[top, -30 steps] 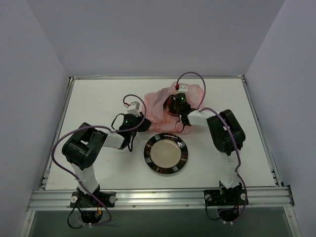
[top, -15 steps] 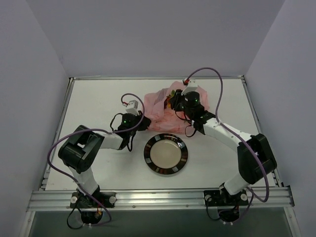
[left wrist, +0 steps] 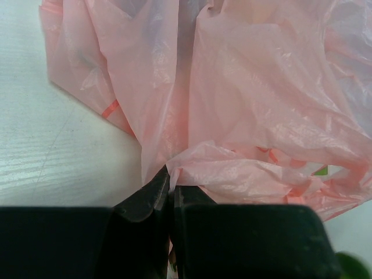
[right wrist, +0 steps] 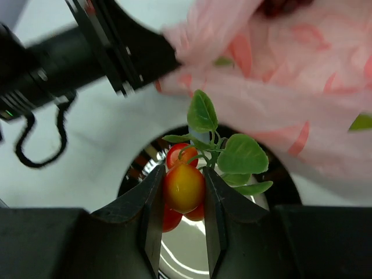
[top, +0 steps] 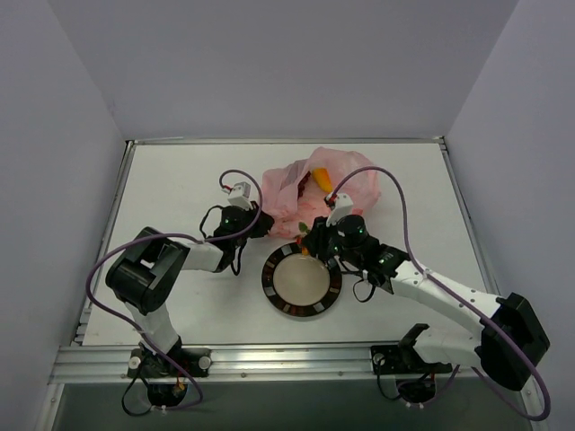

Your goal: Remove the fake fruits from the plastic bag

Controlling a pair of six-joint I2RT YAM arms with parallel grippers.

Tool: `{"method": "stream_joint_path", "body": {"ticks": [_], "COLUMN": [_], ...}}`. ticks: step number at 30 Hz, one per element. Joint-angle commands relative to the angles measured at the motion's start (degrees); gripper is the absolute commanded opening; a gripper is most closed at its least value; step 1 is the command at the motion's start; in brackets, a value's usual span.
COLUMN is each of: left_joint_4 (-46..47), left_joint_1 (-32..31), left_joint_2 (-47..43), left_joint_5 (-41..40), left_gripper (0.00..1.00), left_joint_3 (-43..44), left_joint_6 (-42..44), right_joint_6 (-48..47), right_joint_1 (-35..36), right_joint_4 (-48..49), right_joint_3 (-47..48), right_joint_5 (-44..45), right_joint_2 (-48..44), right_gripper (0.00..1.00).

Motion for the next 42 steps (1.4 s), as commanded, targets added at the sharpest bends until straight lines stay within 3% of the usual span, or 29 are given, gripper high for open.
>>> {"method": "stream_joint_path", "body": {"ticks": [1, 2, 3, 5, 6, 7, 9, 11, 14, 15, 18, 22, 28, 33, 38, 42], "left_joint_4": [2.34, 2.43, 2.43, 2.43, 2.43, 2.43, 2.43, 2.52, 2.52, 2.61, 2.96, 3.31, 5.15, 6.65, 6.74, 6.48], "left_joint_1": [0.52, 0.52, 0.52, 0.52, 0.52, 0.52, 0.60, 0.52, 0.52, 0.52, 0.60, 0.52, 0.52, 0.52, 0.52, 0.52], "left_joint_2": [-2.12, -2.20, -2.29, -2.38, -2.38, -2.47, -2.55, -2.73, -2.64, -2.64, -2.38, -2.20, -2.64, -4.31, -4.84, -5.54], "left_joint_5": [0.49, 0.49, 0.49, 0.58, 0.67, 0.76, 0.76, 0.84, 0.93, 1.02, 1.28, 1.63, 2.34, 1.72, 1.55, 1.64], "left_gripper": [0.02, 0.02, 0.02, 0.02, 0.02, 0.02, 0.02, 0.02, 0.02, 0.02, 0.02, 0.02, 0.02, 0.02, 0.02, 0.02], "left_joint_3": [0.47, 0.38, 0.47, 0.47, 0.47, 0.47, 0.47, 0.47, 0.38, 0.47, 0.38, 0.29, -0.23, -1.38, -1.73, -1.73], "left_joint_6": [-0.28, -0.19, -0.19, -0.19, -0.10, -0.10, -0.10, -0.10, -0.10, -0.19, -0.37, -0.63, -2.12, -2.65, -2.39, -2.21], "right_joint_6": [2.95, 3.30, 3.39, 2.34, 2.07, 1.81, 0.15, -1.09, -4.42, -6.52, -7.77, -10.83, -10.32, -0.43, 9.18, 11.56], "right_joint_1": [2.92, 3.54, 4.07, 5.47, 5.74, 5.83, 5.75, 5.57, 4.70, 2.86, -4.58, -9.10, -10.42, -10.25, -10.07, -9.99], "right_joint_4": [-0.89, -0.63, -0.54, -0.54, -1.15, -1.42, -2.03, -2.47, -2.47, -2.39, -2.38, -2.38, -1.77, 6.30, 17.72, 20.03], "right_joint_3": [-3.07, -3.25, -2.99, -2.20, -1.15, -0.53, 1.65, 3.59, 7.90, 9.21, 14.92, 22.40, 29.70, 28.49, 27.24, 30.05], "right_joint_5": [0.26, 0.70, 0.70, 0.44, 0.70, 0.70, 0.79, 1.40, 6.14, 7.98, 7.65, 8.87, 9.83, 14.22, 18.10, 21.53], "right_joint_2": [0.58, 1.02, 1.46, 2.69, 3.04, 3.13, 2.87, 2.26, 3.65, 4.96, 12.25, 24.28, 34.49, 39.42, 45.22, 48.56], "right_gripper": [0.00, 0.00, 0.08, 0.37, 0.64, 0.72, 0.77, 0.73, 0.44, 0.23, 0.00, 0.00, 0.00, 0.01, 0.24, 0.34]}}
